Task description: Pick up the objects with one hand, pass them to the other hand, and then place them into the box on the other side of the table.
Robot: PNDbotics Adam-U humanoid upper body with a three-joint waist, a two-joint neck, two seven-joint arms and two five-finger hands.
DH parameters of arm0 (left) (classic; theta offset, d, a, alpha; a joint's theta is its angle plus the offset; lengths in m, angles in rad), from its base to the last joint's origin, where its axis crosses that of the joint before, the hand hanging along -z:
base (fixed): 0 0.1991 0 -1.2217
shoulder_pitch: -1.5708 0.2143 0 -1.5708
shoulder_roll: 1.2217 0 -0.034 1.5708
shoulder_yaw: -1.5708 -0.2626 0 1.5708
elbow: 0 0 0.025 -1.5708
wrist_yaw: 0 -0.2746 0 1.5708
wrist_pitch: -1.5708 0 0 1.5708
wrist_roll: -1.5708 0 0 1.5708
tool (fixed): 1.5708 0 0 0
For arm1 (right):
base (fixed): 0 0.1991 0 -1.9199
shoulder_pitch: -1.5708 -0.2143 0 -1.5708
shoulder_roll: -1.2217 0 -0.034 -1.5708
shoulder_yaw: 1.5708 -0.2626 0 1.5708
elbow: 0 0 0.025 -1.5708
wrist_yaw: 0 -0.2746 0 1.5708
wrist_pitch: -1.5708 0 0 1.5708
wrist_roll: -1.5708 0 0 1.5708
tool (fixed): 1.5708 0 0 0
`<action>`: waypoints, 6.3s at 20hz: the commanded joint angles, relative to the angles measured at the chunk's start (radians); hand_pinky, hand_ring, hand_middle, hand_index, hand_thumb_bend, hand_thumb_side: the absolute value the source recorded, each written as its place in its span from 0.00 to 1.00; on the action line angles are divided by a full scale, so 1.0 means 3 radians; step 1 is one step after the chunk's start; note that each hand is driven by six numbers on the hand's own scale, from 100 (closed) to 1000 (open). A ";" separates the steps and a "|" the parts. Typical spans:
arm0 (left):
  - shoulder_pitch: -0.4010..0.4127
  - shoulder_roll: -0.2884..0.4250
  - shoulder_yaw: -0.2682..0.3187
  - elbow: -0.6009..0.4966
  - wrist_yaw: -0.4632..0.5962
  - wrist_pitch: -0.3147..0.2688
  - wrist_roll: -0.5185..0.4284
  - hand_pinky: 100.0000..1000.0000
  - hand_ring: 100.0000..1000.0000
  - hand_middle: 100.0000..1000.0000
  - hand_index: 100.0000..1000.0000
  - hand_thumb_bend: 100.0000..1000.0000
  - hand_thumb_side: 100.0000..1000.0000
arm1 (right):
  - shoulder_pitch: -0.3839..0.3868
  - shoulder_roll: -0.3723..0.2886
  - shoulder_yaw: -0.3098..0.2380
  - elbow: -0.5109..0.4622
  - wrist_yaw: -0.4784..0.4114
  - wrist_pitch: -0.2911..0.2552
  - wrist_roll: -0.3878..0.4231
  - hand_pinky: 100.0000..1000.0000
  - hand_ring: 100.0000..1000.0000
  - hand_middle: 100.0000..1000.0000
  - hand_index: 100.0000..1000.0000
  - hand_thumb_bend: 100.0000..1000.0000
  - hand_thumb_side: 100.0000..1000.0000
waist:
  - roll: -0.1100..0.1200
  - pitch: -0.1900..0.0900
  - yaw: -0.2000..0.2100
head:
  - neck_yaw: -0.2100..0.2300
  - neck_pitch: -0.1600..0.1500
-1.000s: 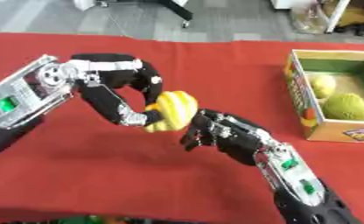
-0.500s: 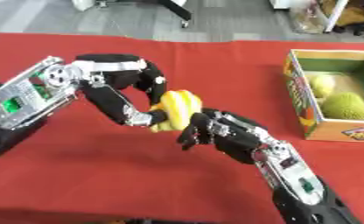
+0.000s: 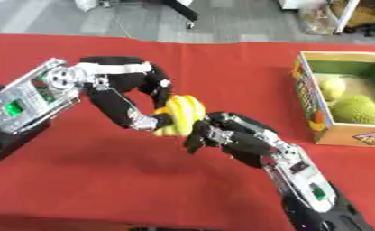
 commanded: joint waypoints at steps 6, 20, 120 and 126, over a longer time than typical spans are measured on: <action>-0.0046 0.0070 0.0069 -0.0015 -0.0149 -0.0055 -0.0089 0.64 0.60 0.49 0.46 0.17 0.09 | -0.0023 -0.0038 -0.0031 -0.0048 0.0051 0.0036 -0.0372 0.59 0.55 0.33 0.19 0.00 0.00 | 0.0047 -0.0079 0.0006 | 0.0020 0.0018; -0.0041 0.0091 0.0109 -0.0001 -0.0207 -0.0104 -0.0077 0.64 0.59 0.46 0.43 0.02 0.05 | -0.0015 -0.0049 -0.0008 -0.0057 -0.0015 0.0048 -0.0210 0.62 0.61 0.40 0.50 0.11 0.34 | 0.0046 -0.0079 0.0012 | 0.0026 0.0018; 0.0080 0.0355 0.0696 -0.0345 -0.0651 -0.0397 0.0102 0.69 0.69 0.60 0.59 0.48 0.48 | -0.0191 -0.0375 -0.0151 -0.0162 -0.0165 0.0298 -0.0569 0.62 0.58 0.33 0.21 0.00 0.00 | 0.0040 -0.0100 0.0040 | 0.0000 0.0018; 0.0572 0.0461 0.1420 -0.0568 -0.0571 -0.0543 0.0882 0.69 0.69 0.58 0.57 0.44 0.46 | -0.0476 -0.0952 -0.0374 -0.0225 -0.0117 0.0078 -0.0766 0.63 0.59 0.33 0.20 0.00 0.00 | 0.0032 -0.0098 0.0096 | -0.0078 0.0018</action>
